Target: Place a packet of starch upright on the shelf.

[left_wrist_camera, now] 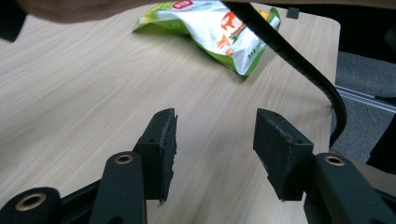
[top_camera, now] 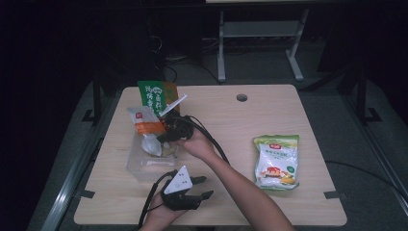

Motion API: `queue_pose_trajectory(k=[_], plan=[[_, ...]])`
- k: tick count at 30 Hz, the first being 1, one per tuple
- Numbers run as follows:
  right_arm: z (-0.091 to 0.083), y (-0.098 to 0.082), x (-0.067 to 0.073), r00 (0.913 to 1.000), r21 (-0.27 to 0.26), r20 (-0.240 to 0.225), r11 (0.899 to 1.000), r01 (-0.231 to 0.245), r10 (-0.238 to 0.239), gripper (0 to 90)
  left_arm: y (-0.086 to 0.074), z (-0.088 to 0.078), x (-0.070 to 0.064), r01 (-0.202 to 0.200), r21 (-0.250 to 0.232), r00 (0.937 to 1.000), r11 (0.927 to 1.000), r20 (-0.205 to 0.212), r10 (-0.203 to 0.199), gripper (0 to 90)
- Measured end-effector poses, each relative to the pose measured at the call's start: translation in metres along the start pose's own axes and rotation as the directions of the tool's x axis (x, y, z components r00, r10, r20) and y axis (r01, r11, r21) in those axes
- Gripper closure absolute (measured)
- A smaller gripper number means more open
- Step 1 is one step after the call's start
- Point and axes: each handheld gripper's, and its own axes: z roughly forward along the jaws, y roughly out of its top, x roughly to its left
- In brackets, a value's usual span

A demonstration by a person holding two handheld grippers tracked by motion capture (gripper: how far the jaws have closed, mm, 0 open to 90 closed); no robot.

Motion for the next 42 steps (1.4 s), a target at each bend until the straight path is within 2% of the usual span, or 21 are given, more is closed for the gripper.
queue_pose_trajectory(k=[4, 8, 10, 13, 18, 20, 24, 27, 28, 30, 31, 34, 36, 39, 42], plan=[[0.001, -0.005, 0.003, 0.9996, 0.025, -0.003, 0.999, 0.029, -0.029, 88.2, 0.000, 0.000, 0.000, 0.001, 0.000, 1.0000, 1.0000, 0.000, -0.001, 48.8], [0.003, -0.007, 0.007, 0.9981, 0.034, 0.000, 0.998, 0.061, -0.061, 89.0, 0.000, 0.000, 0.000, 0.008, -0.002, 1.0000, 1.0000, -0.002, -0.008, 48.7], [0.006, -0.007, 0.009, 0.9983, 0.035, -0.002, 0.998, 0.058, -0.058, 89.2, 0.000, -0.001, 0.000, 0.009, -0.003, 1.0000, 0.9999, -0.003, -0.010, 48.7], [0.012, -0.011, 0.009, 0.9982, 0.069, 0.003, 0.996, 0.060, -0.060, 89.1, 0.001, -0.002, 0.000, 0.003, -0.005, 1.0000, 1.0000, -0.003, -0.003, 48.8], [0.014, -0.019, 0.003, 0.9997, 0.065, 0.000, 0.998, 0.024, -0.024, 88.8, 0.000, -0.001, 0.000, 0.004, -0.004, 1.0000, 1.0000, -0.003, -0.004, 48.8], [0.015, -0.022, 0.000, 0.9998, 0.070, -0.010, 0.997, 0.020, -0.019, 86.9, 0.000, -0.001, 0.000, 0.004, -0.003, 1.0000, 1.0000, -0.002, -0.004, 48.8], [0.010, -0.021, -0.004, 0.9998, 0.057, -0.017, 0.998, -0.012, 0.013, 71.9, 0.000, 0.000, 0.001, 0.005, -0.001, 1.0000, 1.0000, -0.004, -0.005, 48.7], [0.004, -0.021, -0.007, 0.9992, 0.020, -0.025, 0.999, -0.029, 0.030, 71.1, 0.000, 0.000, 0.001, 0.002, 0.002, 1.0000, 1.0000, -0.002, -0.002, 48.7], [0.003, -0.021, -0.007, 0.9988, 0.006, -0.029, 0.999, -0.038, 0.038, 72.3, 0.000, 0.000, 0.001, 0.001, 0.002, 1.0000, 1.0000, -0.002, -0.001, 48.7], [0.000, -0.021, -0.008, 0.9984, -0.007, -0.036, 0.999, -0.045, 0.045, 85.3, 0.000, 0.000, 0.001, 0.001, 0.002, 1.0000, 1.0000, -0.002, -0.001, 48.6], [0.000, -0.021, -0.008, 0.9992, -0.007, -0.030, 1.000, -0.027, 0.027, 88.0, 0.000, 0.000, 0.001, 0.001, 0.003, 1.0000, 1.0000, -0.002, -0.001, 48.6], [0.002, -0.023, -0.008, 0.9993, 0.003, -0.022, 1.000, -0.031, 0.031, 89.2, 0.000, 0.000, 0.001, 0.004, 0.003, 1.0000, 1.0000, -0.003, -0.004, 48.7], [0.001, -0.023, -0.010, 0.9991, 0.000, -0.024, 0.999, -0.034, 0.034, 88.0, 0.000, 0.000, 0.001, 0.005, 0.002, 1.0000, 1.0000, -0.007, -0.005, 48.6], [0.000, -0.024, -0.010, 0.9983, 0.004, -0.032, 0.999, -0.049, 0.049, 80.6, 0.000, 0.000, 0.002, 0.007, 0.003, 0.9999, 1.0000, -0.007, -0.007, 48.3], [-0.004, -0.024, -0.011, 0.9984, -0.007, -0.036, 0.999, -0.045, 0.044, 73.7, 0.000, 0.001, 0.002, 0.004, 0.014, 1.0000, 0.9999, -0.007, -0.004, 47.5]])
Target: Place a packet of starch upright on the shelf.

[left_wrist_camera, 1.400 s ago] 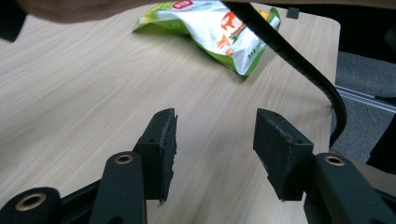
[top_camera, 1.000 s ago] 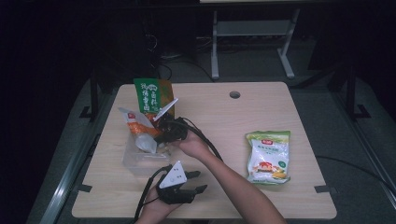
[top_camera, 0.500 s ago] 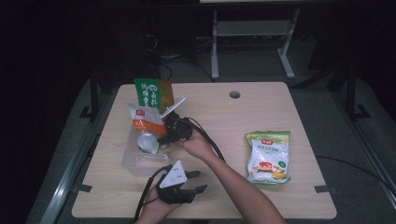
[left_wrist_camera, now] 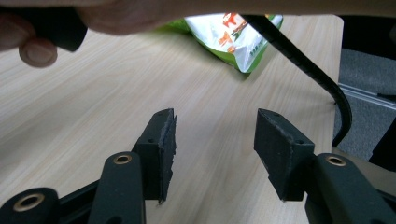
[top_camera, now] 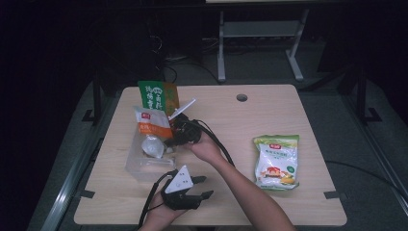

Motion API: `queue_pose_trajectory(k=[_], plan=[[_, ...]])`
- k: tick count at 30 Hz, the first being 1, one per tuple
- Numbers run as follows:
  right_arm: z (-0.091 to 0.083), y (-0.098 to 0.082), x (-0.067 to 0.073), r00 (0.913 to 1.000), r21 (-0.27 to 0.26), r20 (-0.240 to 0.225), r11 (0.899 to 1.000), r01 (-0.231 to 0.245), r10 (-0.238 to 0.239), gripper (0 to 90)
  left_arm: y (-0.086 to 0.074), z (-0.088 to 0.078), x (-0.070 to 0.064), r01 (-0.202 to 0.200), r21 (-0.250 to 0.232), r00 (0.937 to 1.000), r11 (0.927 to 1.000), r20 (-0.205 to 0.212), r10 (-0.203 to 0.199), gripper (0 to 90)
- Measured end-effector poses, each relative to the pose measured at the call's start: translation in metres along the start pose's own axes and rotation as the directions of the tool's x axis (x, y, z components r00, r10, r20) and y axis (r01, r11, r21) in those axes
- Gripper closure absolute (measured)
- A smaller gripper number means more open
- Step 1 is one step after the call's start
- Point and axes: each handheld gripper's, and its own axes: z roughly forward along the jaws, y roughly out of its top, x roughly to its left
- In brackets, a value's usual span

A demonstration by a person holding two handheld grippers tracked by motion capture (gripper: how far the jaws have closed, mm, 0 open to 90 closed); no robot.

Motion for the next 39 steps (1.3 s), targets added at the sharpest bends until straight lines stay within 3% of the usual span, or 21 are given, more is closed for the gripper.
queue_pose_trajectory(k=[5, 7, 14, 18, 22, 39], plan=[[-0.012, -0.001, 0.000, 1.0000, -0.025, -0.004, 1.000, 0.002, -0.002, 63.3, 0.000, 0.001, 0.001, 0.005, 0.003, 1.0000, 1.0000, -0.002, -0.005, 45.6], [-0.016, -0.002, 0.000, 0.9998, -0.031, -0.018, 0.999, -0.012, 0.011, 62.6, 0.000, 0.001, 0.001, 0.008, 0.009, 1.0000, 0.9999, -0.003, -0.008, 45.1], [-0.033, -0.009, -0.001, 1.0000, -0.029, 0.000, 1.000, 0.001, -0.001, 57.7, 0.000, 0.002, 0.002, 0.016, 0.008, 0.9999, 0.9998, -0.007, -0.016, 42.4], [-0.042, -0.013, -0.002, 0.9995, -0.044, -0.010, 0.999, -0.030, 0.030, 55.4, 0.001, 0.002, 0.003, 0.021, 0.016, 0.9998, 0.9996, -0.006, -0.021, 42.2], [-0.051, -0.019, -0.004, 0.9998, -0.053, 0.006, 0.998, -0.018, 0.018, 53.3, 0.000, 0.002, 0.003, 0.022, 0.011, 0.9997, 0.9997, -0.008, -0.022, 41.9], [-0.099, -0.051, -0.014, 0.9946, -0.080, 0.059, 0.994, -0.081, 0.086, 43.3, 0.001, 0.003, 0.004, 0.026, 0.018, 0.9996, 0.9995, -0.009, -0.026, 40.1]])
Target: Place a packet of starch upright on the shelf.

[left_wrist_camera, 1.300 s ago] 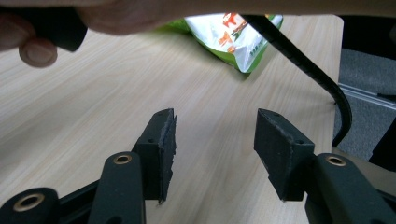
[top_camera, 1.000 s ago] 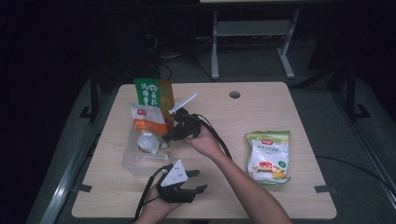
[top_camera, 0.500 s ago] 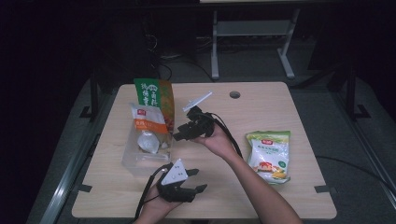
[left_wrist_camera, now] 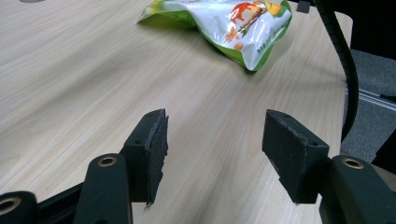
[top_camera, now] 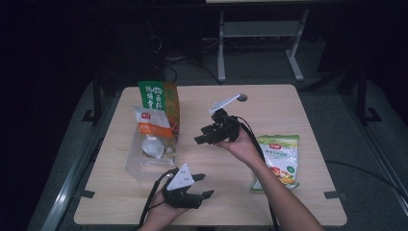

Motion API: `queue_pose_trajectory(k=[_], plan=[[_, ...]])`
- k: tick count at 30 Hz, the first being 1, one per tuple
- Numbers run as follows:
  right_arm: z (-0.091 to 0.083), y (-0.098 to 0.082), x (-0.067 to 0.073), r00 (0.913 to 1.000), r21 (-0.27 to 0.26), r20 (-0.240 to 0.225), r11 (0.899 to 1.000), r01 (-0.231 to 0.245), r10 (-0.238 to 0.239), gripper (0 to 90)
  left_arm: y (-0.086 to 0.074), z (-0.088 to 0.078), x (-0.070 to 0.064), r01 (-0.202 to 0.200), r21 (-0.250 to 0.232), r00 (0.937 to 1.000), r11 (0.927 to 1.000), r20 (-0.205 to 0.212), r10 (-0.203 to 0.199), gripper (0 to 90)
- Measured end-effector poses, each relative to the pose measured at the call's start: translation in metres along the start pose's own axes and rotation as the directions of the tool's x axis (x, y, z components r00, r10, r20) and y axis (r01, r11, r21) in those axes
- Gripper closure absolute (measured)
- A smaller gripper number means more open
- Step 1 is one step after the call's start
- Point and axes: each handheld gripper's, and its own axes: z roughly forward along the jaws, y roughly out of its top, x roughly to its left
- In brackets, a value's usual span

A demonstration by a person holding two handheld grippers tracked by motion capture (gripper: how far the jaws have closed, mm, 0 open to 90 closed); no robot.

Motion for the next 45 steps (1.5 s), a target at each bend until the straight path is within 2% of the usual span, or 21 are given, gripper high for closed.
queue_pose_trajectory(k=[1, 9, 22, 24, 25, 29, 34, 41, 45], plan=[[-0.002, -0.002, -0.002, 1.0000, 0.003, 0.007, 1.000, 0.006, -0.006, 42.3, 0.000, 0.000, 0.000, -0.001, 0.000, 1.0000, 1.0000, 0.000, 0.001, 40.1], [-0.020, -0.020, -0.008, 0.9984, -0.003, 0.032, 0.999, -0.046, 0.046, 35.2, 0.000, 0.001, 0.000, 0.001, 0.000, 1.0000, 1.0000, 0.001, -0.001, 39.9], [-0.047, -0.048, -0.017, 0.9942, 0.009, 0.074, 0.997, -0.079, 0.078, 29.1, -0.001, 0.002, 0.001, 0.015, -0.010, 0.9999, 0.9998, -0.003, -0.015, 38.4], [-0.053, -0.053, -0.019, 0.9926, 0.008, 0.085, 0.996, -0.088, 0.087, 28.7, -0.001, 0.003, 0.001, 0.015, -0.007, 0.9999, 0.9999, -0.003, -0.015, 38.3], [-0.055, -0.055, -0.019, 0.9914, 0.006, 0.090, 0.995, -0.097, 0.096, 28.6, 0.000, 0.002, 0.002, 0.001, 0.002, 1.0000, 1.0000, -0.005, -0.001, 38.3], [-0.066, -0.065, -0.020, 0.9878, -0.004, 0.106, 0.993, -0.115, 0.114, 28.5, 0.000, 0.003, 0.002, 0.005, 0.008, 1.0000, 1.0000, 0.000, -0.005, 38.2], [-0.080, -0.078, -0.023, 0.9835, -0.023, 0.121, 0.991, -0.132, 0.134, 27.8, 0.000, 0.004, 0.002, 0.033, -0.001, 0.9994, 0.9995, 0.010, -0.033, 37.3], [-0.100, -0.097, -0.027, 0.9754, -0.053, 0.144, 0.986, -0.160, 0.167, 25.7, 0.000, 0.009, 0.001, 0.047, 0.000, 0.9988, 0.9989, 0.013, -0.047, 36.6], [-0.114, -0.110, -0.031, 0.9709, -0.068, 0.157, 0.983, -0.172, 0.181, 25.5, 0.002, 0.012, 0.000, 0.043, 0.008, 0.9990, 0.9990, 0.014, -0.043, 35.9]])
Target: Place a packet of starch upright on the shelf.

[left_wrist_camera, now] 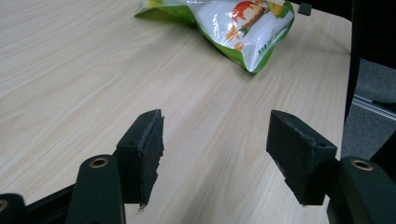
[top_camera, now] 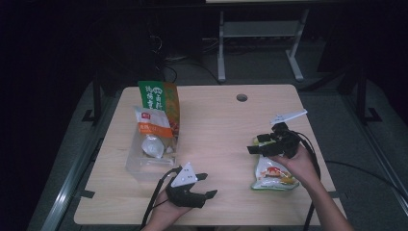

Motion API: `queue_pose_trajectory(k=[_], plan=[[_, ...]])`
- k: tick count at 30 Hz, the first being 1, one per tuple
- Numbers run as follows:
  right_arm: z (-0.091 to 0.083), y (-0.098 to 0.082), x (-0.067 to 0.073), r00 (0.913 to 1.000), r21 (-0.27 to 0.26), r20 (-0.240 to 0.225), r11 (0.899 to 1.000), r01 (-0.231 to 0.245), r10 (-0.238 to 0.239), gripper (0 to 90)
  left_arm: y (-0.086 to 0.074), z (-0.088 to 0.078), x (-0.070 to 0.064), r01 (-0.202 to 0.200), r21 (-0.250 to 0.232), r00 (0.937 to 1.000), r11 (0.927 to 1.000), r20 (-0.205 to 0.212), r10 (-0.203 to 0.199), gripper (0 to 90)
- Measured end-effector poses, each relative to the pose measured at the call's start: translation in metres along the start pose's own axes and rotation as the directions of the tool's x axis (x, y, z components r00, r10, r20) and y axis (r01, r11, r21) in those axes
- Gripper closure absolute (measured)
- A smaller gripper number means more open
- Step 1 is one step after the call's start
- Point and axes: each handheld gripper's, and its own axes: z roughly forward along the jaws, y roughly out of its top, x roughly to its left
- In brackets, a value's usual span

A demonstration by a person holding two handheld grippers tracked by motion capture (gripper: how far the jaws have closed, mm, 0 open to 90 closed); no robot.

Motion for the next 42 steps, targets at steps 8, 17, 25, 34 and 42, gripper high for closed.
queue_pose_trajectory(k=[8, 17, 25, 34, 42], plan=[[-0.021, -0.019, -0.012, 0.9990, -0.028, 0.033, 0.999, -0.030, 0.031, 22.5, 0.006, 0.007, -0.001, -0.007, 0.009, 1.0000, 0.9999, 0.004, 0.007, 35.7], [-0.039, -0.036, -0.021, 0.9941, -0.018, 0.093, 0.998, -0.053, 0.055, 22.0, 0.021, 0.023, -0.004, -0.040, 0.017, 0.9990, 0.9991, 0.022, 0.039, 34.8], [-0.049, -0.050, -0.031, 0.9881, -0.008, 0.134, 0.997, -0.076, 0.076, 22.0, 0.036, 0.039, -0.006, -0.061, 0.033, 0.9975, 0.9976, 0.037, 0.060, 34.4], [-0.060, -0.073, -0.047, 0.9753, -0.005, 0.182, 0.992, -0.126, 0.125, 22.4, 0.047, 0.058, -0.011, -0.073, 0.042, 0.9959, 0.9965, 0.056, 0.070, 34.0], [-0.060, -0.094, -0.066, 0.9579, 0.017, 0.228, 0.983, -0.184, 0.175, 25.7, 0.056, 0.076, -0.013, -0.076, 0.052, 0.9946, 0.9957, 0.074, 0.072, 34.0]])
